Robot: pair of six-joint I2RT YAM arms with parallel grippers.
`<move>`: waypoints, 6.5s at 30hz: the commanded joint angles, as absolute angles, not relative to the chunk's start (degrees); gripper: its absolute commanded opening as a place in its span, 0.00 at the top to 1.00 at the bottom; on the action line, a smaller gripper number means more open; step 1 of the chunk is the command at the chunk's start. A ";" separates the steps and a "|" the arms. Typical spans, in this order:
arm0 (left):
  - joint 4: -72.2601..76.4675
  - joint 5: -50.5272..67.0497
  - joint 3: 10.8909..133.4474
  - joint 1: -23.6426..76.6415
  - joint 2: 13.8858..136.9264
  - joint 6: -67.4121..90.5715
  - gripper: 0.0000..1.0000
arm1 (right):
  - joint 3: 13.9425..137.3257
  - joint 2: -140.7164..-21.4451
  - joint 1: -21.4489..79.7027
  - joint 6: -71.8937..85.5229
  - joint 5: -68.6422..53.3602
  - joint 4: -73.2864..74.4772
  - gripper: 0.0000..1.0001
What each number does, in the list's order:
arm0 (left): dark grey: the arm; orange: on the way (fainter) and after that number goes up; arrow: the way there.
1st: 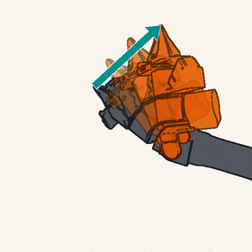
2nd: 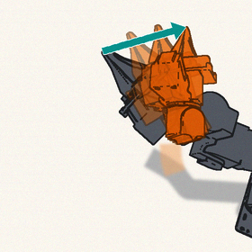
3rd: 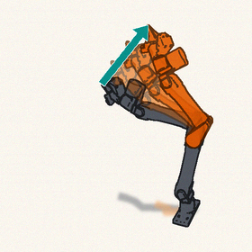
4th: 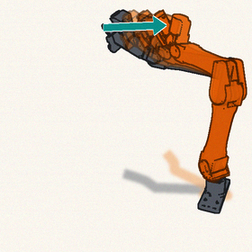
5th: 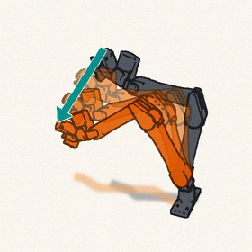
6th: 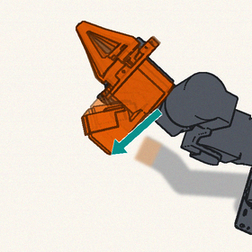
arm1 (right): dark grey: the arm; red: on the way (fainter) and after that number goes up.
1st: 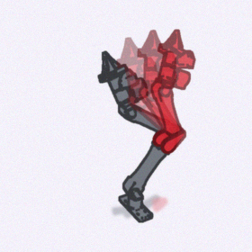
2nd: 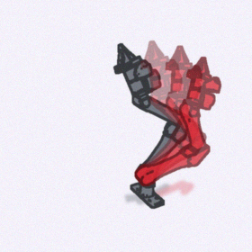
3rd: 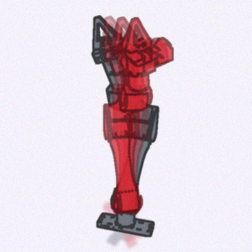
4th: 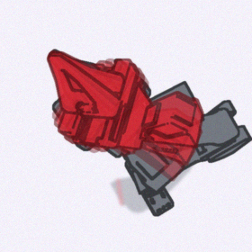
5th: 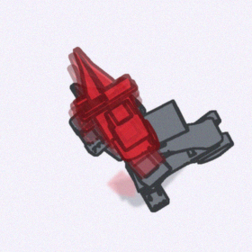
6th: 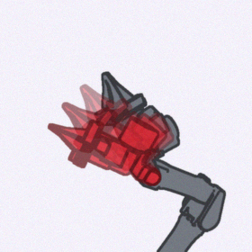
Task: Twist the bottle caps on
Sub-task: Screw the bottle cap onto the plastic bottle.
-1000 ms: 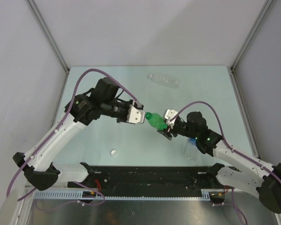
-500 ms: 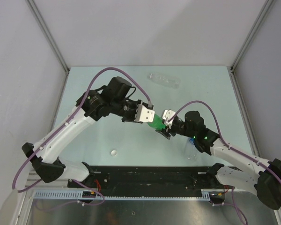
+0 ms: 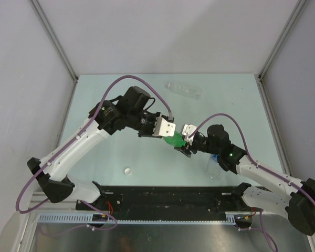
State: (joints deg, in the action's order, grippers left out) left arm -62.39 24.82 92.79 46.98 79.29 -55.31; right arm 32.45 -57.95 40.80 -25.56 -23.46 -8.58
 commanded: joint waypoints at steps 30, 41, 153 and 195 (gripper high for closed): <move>-62.93 23.94 87.17 52.06 79.83 -56.03 0.80 | 32.48 -50.18 40.58 -22.40 -32.40 -18.80 1.00; -62.94 26.38 89.18 50.37 78.88 -54.81 0.82 | 29.30 -44.81 39.10 -20.12 -33.76 -22.29 1.00; 25.68 26.82 61.91 44.64 64.69 7.54 0.00 | 27.59 -37.06 34.60 11.84 -15.50 -43.12 1.00; 45.09 17.91 49.46 52.68 71.10 15.08 0.31 | 27.61 -46.66 33.73 17.83 -27.04 -53.33 1.00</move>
State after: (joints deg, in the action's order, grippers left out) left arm 42.39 19.68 49.89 52.12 71.24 15.20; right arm 25.21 -46.61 33.93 17.19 -26.41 -49.95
